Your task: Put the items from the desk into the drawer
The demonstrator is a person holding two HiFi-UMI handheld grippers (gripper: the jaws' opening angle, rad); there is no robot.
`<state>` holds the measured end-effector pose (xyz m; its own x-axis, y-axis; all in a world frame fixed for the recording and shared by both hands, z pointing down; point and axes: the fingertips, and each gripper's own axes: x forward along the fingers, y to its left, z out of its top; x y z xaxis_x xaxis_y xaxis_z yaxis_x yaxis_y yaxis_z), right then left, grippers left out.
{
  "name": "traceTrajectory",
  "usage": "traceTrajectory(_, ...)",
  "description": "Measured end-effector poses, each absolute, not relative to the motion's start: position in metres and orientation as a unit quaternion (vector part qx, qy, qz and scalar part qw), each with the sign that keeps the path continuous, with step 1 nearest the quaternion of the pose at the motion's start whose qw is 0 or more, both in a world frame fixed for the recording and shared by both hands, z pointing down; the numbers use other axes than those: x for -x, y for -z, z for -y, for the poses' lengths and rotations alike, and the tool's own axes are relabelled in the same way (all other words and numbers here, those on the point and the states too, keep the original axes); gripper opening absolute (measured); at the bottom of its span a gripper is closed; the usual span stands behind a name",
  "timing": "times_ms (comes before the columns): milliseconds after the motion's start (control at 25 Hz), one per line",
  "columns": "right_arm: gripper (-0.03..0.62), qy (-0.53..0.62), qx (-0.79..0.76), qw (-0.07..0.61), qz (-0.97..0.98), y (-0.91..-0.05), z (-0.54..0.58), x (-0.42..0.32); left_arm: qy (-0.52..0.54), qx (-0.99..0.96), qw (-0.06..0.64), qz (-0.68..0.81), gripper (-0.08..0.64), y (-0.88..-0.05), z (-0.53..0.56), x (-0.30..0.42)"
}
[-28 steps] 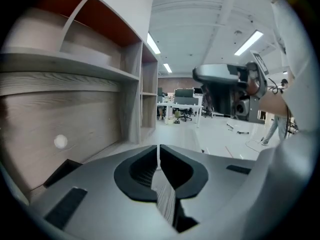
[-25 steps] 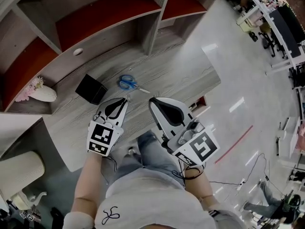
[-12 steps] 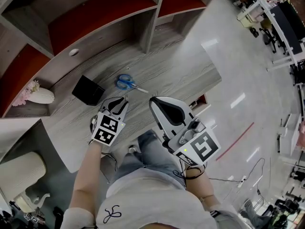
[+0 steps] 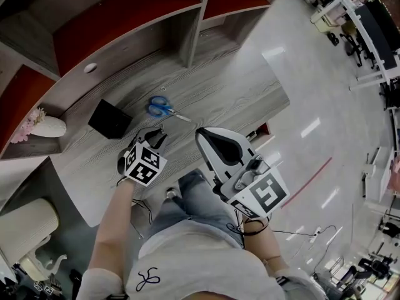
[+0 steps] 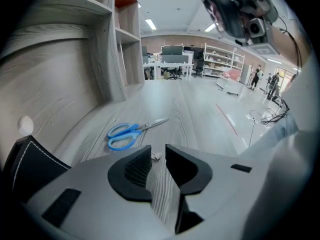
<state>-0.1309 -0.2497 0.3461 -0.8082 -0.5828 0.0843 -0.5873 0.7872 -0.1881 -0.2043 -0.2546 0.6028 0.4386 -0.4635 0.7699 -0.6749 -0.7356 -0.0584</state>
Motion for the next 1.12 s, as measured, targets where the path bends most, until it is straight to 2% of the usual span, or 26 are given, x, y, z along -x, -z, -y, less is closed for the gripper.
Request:
traceTrajectory(440, 0.008, -0.113, -0.313, 0.016, 0.943, -0.353, 0.260, 0.124, -0.447, -0.821, 0.133, 0.329, 0.084, -0.625, 0.261, 0.203)
traceTrajectory(880, 0.008, -0.116, -0.307, 0.015, 0.944, -0.357, 0.261, 0.127, -0.426, -0.818, 0.173, 0.346, 0.077, -0.628, 0.261, 0.203)
traceTrajectory(1120, 0.008, -0.113, -0.307, 0.013, 0.945, -0.354, 0.256, 0.127, -0.453, -0.816, 0.121, 0.337, 0.041, -0.627, 0.256, 0.200)
